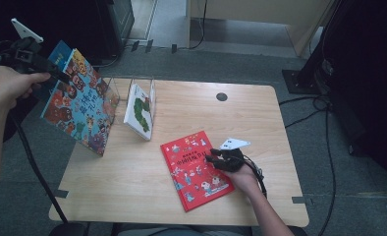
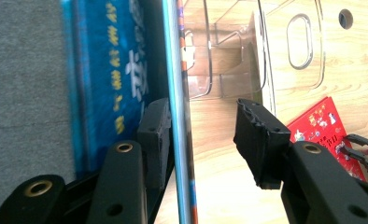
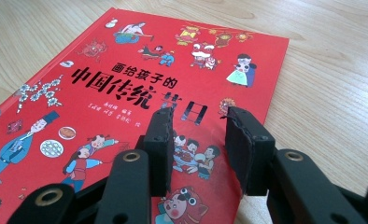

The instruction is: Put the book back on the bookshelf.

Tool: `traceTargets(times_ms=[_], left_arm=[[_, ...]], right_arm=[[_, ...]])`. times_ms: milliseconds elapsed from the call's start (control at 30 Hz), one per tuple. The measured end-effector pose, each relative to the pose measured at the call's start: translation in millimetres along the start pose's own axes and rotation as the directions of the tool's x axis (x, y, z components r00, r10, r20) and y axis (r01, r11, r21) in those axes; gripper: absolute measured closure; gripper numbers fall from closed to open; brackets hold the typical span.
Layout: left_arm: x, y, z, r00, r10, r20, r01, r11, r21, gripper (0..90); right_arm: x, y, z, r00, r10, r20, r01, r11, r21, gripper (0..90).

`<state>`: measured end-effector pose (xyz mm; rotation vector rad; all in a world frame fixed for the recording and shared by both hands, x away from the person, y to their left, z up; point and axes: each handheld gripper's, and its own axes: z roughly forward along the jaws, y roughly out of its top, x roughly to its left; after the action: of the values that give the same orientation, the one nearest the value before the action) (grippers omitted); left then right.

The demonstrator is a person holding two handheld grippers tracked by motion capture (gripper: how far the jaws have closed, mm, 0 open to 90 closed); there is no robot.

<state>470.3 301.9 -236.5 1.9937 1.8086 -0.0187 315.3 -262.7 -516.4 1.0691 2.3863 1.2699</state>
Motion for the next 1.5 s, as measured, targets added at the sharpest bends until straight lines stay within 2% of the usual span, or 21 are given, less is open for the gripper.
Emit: traceTargets(times_ms=[33,100,233,433,633,733,833,933,1067,1100,1200,1267,1367,1400,1433,1500], left_arm=[[2.8,-1.2,-5.1,1.0,-0.008,0.004,0.008,0.9998,-0.02,56.9],[8.9,-4.3,-14.8,0.9986,-0.029,0.044,0.031,0.9982,-0.052,56.9],[9.5,-11.7,-20.2,0.9992,-0.012,0.038,0.014,0.9981,-0.06,56.7],[-2.0,-24.3,-12.0,0.9932,0.018,0.115,-0.009,0.9968,-0.079,56.4],[-19.3,-37.2,0.6,0.9875,0.05,0.149,-0.038,0.9956,-0.086,55.1],[-28.0,-44.7,8.2,0.9867,0.062,0.15,-0.049,0.9946,-0.092,53.6],[-37.0,-53.4,16.4,0.9805,0.082,0.178,-0.064,0.9924,-0.105,53.3],[-44.5,-60.3,24.4,0.9786,0.099,0.18,-0.084,0.9922,-0.093,52.4],[-51.3,-69.8,38.8,0.9658,0.1,0.239,-0.085,0.9938,-0.072,52.0],[-52.9,-71.7,42.8,0.9644,0.101,0.244,-0.087,0.9939,-0.069,52.0],[-59.6,-77.3,53.3,0.9656,0.117,0.233,-0.105,0.9926,-0.061,51.9],[-62.3,-81.0,58.6,0.9589,0.121,0.256,-0.108,0.9921,-0.064,51.9],[-67.4,-88.2,67.8,0.9529,0.131,0.273,-0.118,0.9909,-0.065,51.8],[-68.1,-90.4,69.7,0.9473,0.13,0.293,-0.116,0.9912,-0.063,51.7],[-69.1,-92.5,70.9,0.9444,0.132,0.301,-0.117,0.9907,-0.07,51.6],[-71.5,-95.4,72.3,0.9449,0.142,0.295,-0.124,0.9891,-0.079,51.9]], right_arm=[[-0.1,0.0,0.0,1.0,0.001,0.0,-0.001,1.0,0.0,62.5],[-0.4,0.1,0.1,1.0,-0.001,0.0,0.001,1.0,0.0,62.5],[-0.5,0.4,-0.2,1.0,-0.001,0.002,0.001,1.0,0.003,62.5],[-1.6,0.8,-1.9,1.0,0.007,0.007,-0.007,1.0,0.006,62.4],[0.4,4.8,-10.0,0.9997,0.01,0.023,-0.009,1.0,-0.026,62.4],[-1.4,5.5,-12.6,0.9995,0.022,0.022,-0.021,0.999,-0.034,62.2],[-3.1,8.1,-14.0,0.9992,0.036,0.019,-0.036,0.999,-0.03,61.5],[-4.4,10.2,-14.8,0.999,0.04,0.018,-0.039,0.998,-0.041,61.5],[-5.1,11.3,-12.9,0.9991,0.039,0.018,-0.039,0.999,-0.027,61.3],[-4.7,11.5,-12.3,0.9991,0.039,0.016,-0.039,0.999,-0.023,61.4],[-2.5,12.3,-11.1,0.9996,0.021,0.017,-0.021,1.0,-0.009,61.3],[-1.5,12.8,-11.6,0.9997,0.021,0.012,-0.021,1.0,-0.008,61.3],[-1.5,13.6,-11.7,0.9997,0.021,0.012,-0.021,1.0,-0.013,61.3],[-1.7,13.4,-11.7,0.9997,0.021,0.012,-0.021,1.0,-0.011,61.3],[-1.9,13.3,-11.7,0.9997,0.022,0.012,-0.022,1.0,-0.01,61.4],[-2.4,13.0,-12.0,0.9997,0.021,0.013,-0.02,1.0,-0.012,61.4]])
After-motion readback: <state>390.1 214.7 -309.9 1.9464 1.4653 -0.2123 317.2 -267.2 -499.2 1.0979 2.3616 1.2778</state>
